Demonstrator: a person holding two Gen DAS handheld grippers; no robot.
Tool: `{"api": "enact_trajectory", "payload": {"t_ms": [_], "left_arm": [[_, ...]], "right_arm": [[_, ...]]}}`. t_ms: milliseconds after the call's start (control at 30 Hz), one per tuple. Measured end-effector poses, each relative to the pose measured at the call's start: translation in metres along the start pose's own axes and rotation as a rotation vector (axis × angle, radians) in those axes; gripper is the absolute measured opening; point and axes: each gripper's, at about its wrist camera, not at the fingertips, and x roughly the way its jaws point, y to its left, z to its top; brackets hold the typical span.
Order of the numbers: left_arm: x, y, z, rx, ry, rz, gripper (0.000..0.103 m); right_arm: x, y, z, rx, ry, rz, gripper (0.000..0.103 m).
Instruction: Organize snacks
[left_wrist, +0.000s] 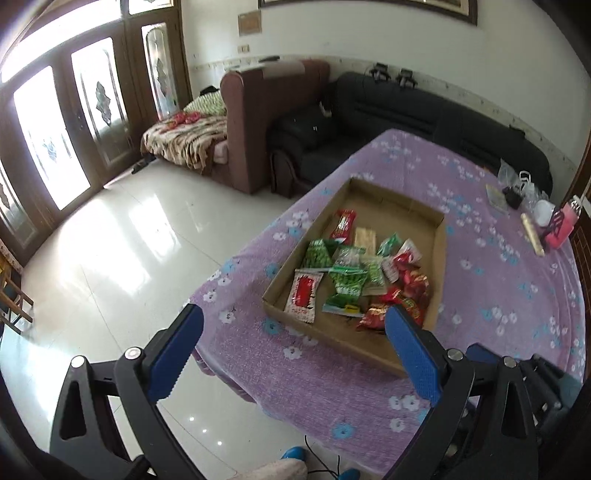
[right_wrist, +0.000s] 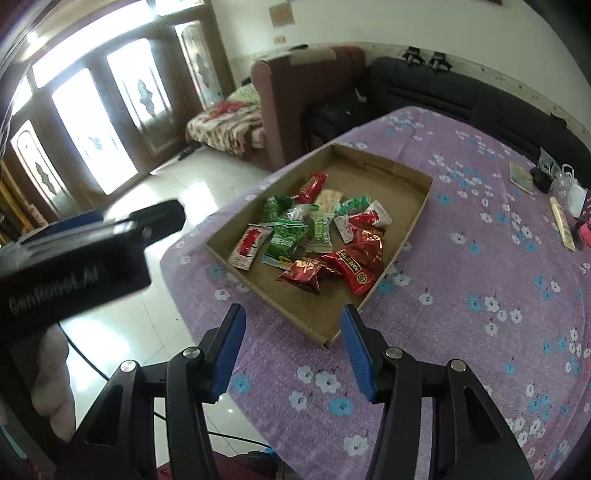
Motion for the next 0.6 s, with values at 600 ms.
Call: {"api": "enact_trajectory", "payload": {"t_ms": [600], "left_arm": [[0.064, 0.009, 0.013, 0.037, 0.104, -0.111, 0.099]], "right_arm": [[0.038, 0.012, 0.021, 0.053, 0.065, -0.071, 0.055]]}}
